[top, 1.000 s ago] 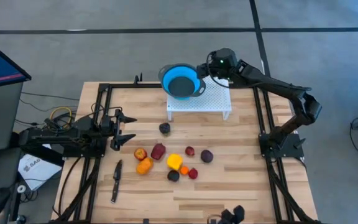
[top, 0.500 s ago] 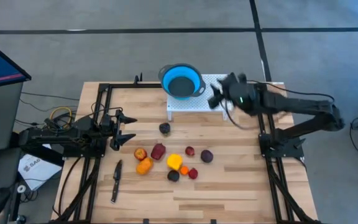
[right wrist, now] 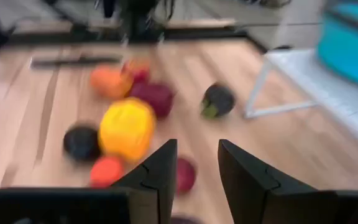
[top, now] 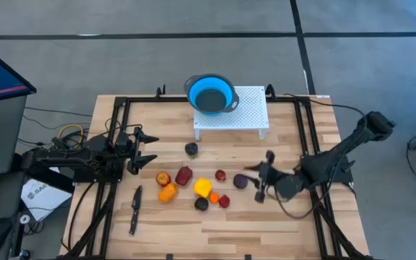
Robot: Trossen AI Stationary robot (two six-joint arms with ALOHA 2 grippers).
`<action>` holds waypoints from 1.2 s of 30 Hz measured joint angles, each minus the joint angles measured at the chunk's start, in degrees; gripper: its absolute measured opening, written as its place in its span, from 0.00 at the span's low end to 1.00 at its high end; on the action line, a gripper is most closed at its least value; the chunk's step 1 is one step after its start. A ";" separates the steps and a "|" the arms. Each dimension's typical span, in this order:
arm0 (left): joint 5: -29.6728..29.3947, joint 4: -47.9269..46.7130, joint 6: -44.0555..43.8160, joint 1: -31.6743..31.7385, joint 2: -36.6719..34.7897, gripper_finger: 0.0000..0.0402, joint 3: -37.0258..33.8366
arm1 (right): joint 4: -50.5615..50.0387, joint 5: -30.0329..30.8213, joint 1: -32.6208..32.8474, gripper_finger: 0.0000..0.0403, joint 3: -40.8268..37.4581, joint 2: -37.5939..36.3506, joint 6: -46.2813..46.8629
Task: Pick & Place Fruit
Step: Put the right purple plum into the blue strainer bowl on the shelf
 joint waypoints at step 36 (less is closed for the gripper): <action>-0.01 2.67 1.40 0.00 4.23 0.84 -0.01 | -9.69 -28.59 -14.42 0.73 3.69 21.08 5.31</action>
